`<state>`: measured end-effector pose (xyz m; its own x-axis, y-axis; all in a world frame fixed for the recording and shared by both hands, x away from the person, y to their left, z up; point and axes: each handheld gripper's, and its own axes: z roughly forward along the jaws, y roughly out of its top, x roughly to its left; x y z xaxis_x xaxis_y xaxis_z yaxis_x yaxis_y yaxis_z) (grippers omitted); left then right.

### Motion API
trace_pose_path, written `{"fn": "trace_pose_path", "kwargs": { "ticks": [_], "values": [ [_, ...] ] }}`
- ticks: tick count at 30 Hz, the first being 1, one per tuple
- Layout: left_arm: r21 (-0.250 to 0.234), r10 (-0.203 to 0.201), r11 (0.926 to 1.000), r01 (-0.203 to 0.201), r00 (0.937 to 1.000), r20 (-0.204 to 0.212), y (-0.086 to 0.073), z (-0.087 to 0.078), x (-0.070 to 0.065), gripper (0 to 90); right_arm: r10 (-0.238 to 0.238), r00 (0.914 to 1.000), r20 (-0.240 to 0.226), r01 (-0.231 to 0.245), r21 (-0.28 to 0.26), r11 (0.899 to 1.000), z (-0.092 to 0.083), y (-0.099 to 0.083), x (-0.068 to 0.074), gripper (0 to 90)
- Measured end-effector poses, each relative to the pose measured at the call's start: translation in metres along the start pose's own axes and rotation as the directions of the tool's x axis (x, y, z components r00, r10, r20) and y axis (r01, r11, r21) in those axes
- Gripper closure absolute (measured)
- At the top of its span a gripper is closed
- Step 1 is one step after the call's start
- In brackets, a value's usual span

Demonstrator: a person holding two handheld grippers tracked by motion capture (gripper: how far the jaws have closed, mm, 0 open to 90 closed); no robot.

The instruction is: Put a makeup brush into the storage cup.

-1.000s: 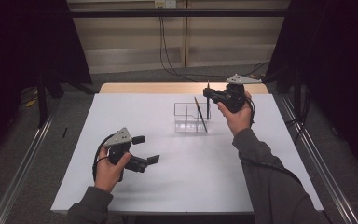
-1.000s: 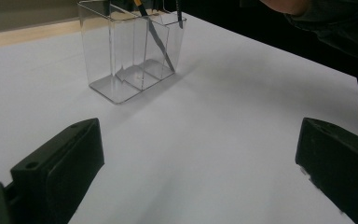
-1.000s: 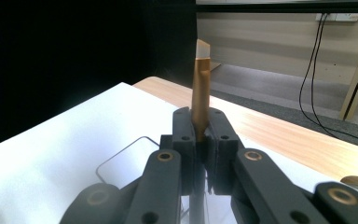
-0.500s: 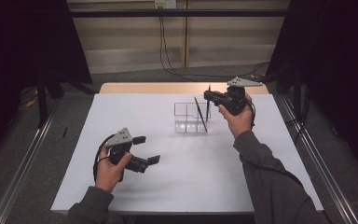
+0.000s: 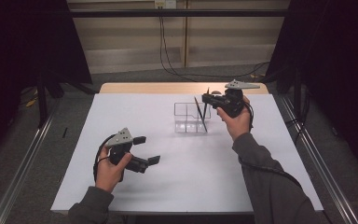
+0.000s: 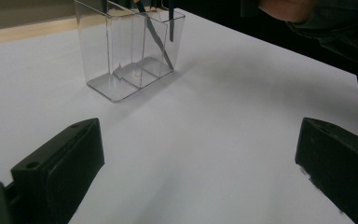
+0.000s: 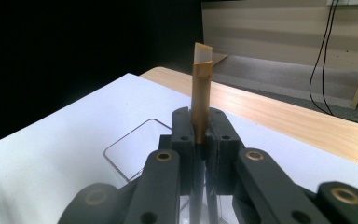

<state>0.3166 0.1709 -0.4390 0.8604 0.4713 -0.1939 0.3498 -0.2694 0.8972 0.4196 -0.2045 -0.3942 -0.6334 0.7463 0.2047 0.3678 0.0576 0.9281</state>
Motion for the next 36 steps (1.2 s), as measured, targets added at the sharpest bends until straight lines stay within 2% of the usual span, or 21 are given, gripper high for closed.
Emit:
{"fn": "trace_pose_path", "kwargs": {
  "ticks": [8,9,12,16,24,36],
  "values": [
    [0.005,0.002,1.0,-0.002,1.0,-0.002,0.0,0.0,0.001,0.8,0.0,1.0,-0.003,0.0,0.009,1.0,0.003,0.0,0.001,81.9],
    [0.005,0.002,1.0,-0.002,1.0,-0.003,0.0,0.0,0.001,0.8,0.001,1.0,-0.008,-0.001,0.01,1.0,0.003,0.0,0.002,78.8],
    [0.005,0.004,1.0,-0.004,1.0,-0.004,0.0,0.0,0.001,0.8,-0.022,0.9996,0.016,0.021,0.017,1.0,0.004,-0.001,0.003,60.0],
    [-0.001,0.002,1.0,-0.002,1.0,-0.001,0.0,0.0,0.0,0.8,-0.016,0.9997,0.019,0.016,-0.001,1.0,0.002,-0.002,0.001,49.5],
    [-0.001,0.004,1.0,-0.004,1.0,-0.002,0.0,-0.001,0.001,0.8,-0.038,0.9992,0.015,0.038,-0.021,0.999,-0.004,-0.004,0.002,41.7],
    [0.002,0.007,1.0,-0.007,0.9999,-0.013,0.0,-0.003,0.0,0.8,-0.057,0.9983,0.008,0.057,-0.02,0.998,-0.012,-0.007,0.003,31.0]
  ]
}}
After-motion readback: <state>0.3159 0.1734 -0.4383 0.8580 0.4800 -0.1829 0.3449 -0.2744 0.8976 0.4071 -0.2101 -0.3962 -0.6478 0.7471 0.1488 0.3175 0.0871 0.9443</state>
